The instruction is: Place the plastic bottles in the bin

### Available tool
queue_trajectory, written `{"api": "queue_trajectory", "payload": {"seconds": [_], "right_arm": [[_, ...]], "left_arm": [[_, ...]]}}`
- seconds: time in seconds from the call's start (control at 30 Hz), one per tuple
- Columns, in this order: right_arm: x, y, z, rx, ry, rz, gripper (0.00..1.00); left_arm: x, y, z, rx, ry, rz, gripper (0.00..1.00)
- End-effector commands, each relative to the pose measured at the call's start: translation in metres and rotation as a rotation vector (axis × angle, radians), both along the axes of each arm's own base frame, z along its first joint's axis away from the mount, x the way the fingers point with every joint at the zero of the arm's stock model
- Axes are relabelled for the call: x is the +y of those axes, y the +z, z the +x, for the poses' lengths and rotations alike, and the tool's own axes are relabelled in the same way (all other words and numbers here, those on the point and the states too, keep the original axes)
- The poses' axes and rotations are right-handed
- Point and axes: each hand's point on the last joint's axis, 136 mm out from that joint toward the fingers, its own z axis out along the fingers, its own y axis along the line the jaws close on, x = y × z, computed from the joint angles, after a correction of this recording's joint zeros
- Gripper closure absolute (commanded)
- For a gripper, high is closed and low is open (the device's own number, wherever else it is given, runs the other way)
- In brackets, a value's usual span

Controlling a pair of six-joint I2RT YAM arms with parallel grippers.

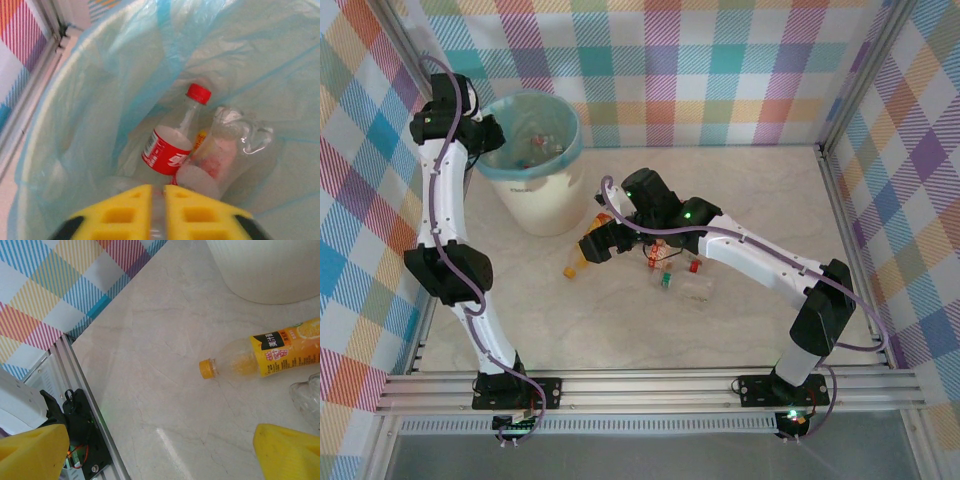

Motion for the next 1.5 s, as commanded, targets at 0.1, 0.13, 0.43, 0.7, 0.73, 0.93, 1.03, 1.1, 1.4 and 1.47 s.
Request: {"api": "queue_trajectory", "payload": {"seconds": [0.1, 0.13, 0.43, 0.7, 0.73, 0.93, 1.03, 1.1, 1.4, 1.47], "right_arm": [[-0.010, 0.015, -0.004, -0.053, -0.005, -0.006, 0.05], [-0.012, 0.016, -0.003, -0.063, -0.010, -0.014, 0.05], [-0.058, -0.014, 0.016, -0.136, -0.035, -0.223, 0.04], [-0.145, -0.098, 0.011, -0.104, -0.061, -0.650, 0.02], [-0.156, -0.109, 0.007, -0.076, -0.069, -0.685, 0.01], [-0.193, -0.153, -0.016, 0.077, -0.111, -0.765, 0.00], [-0.203, -0.167, -0.023, 0.115, -0.110, -0.797, 0.00], [-0.207, -0.174, -0.023, 0.122, -0.110, -0.813, 0.00], [-0.213, -0.197, -0.007, 0.083, -0.106, -0.882, 0.00], [-0.214, -0.203, -0.005, 0.082, -0.102, -0.892, 0.00]], "left_arm": [[-0.017, 0.047, -0.018, -0.081, -0.021, -0.045, 0.56], [-0.018, 0.059, -0.021, -0.118, -0.021, -0.045, 0.53], [-0.070, 0.116, -0.058, -0.275, -0.187, 0.000, 0.49], [-0.195, 0.096, -0.104, -0.343, -0.631, 0.111, 0.44], [-0.210, 0.088, -0.111, -0.340, -0.695, 0.117, 0.44], [-0.272, 0.045, -0.151, -0.321, -1.005, 0.103, 0.44], [-0.284, 0.033, -0.158, -0.302, -1.056, 0.084, 0.44], [-0.285, 0.028, -0.158, -0.291, -1.058, 0.082, 0.44], [-0.283, 0.034, -0.153, -0.301, -1.027, 0.094, 0.44], [-0.281, 0.036, -0.153, -0.308, -1.017, 0.104, 0.44]]}}
